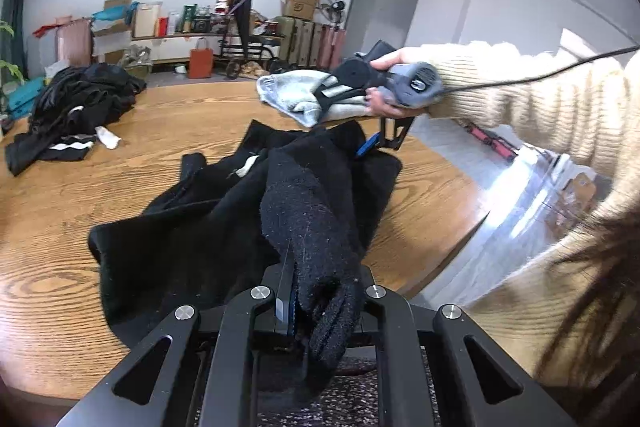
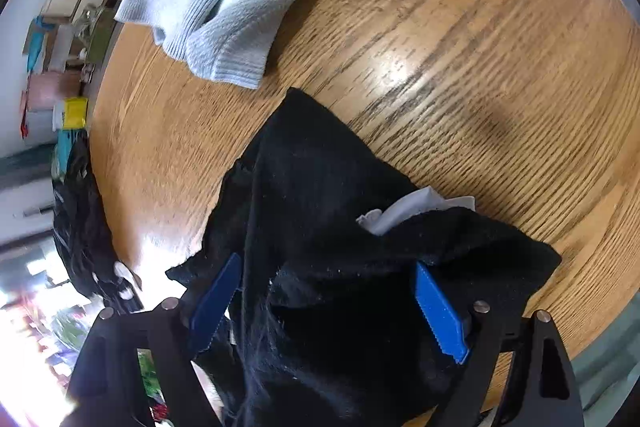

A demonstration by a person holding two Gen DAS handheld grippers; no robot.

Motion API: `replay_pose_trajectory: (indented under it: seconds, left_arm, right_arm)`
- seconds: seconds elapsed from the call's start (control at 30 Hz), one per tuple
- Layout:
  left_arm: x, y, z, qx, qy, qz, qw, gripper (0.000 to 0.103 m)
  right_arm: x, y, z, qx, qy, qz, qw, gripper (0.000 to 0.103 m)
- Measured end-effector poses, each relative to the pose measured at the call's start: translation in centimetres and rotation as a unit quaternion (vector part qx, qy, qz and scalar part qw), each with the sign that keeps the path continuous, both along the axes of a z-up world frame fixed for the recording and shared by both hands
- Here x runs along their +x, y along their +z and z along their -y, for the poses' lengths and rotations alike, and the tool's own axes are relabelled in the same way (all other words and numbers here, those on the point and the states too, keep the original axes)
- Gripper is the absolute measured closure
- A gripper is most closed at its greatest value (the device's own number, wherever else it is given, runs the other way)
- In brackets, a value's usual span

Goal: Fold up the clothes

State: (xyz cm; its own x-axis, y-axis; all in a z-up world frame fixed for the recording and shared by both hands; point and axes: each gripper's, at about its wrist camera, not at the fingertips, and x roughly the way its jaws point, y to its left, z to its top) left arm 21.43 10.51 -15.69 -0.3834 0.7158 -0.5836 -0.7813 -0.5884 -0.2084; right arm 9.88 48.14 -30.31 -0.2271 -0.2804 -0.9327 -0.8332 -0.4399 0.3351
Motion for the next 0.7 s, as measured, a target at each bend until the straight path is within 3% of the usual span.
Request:
replay_pose_trajectory:
  seconds: [0.07,0.13,0.27,0.43,0.7]
  left_arm:
    - [0.4,0.1,-0.1,-0.005,0.001,-0.003,1.0,0.088]
    - [0.8,0.1,-0.2,-0.01,0.001,-0.006,0.9999,0.088]
    - [1.2,0.0,-0.2,-0.016,0.012,-0.01,0.9998,0.088]
    - [0.7,0.2,-0.1,-0.04,0.054,-0.019,0.9976,0.088]
    - [-0.2,1.1,0.1,-0.069,0.113,-0.049,0.99,0.088]
  right_arm:
    - [0.1,0.4,0.4,0.021,0.02,0.005,1.0,0.046]
    - [0.6,0.5,0.3,0.023,0.028,-0.01,0.999,0.054]
    - [2.5,1.2,0.0,0.013,0.029,-0.048,0.998,0.08]
    - [5.3,3.9,0.0,0.015,0.028,-0.096,0.995,0.083]
    - [6.7,6.0,-1.8,0.003,0.0,-0.12,0.993,0.086]
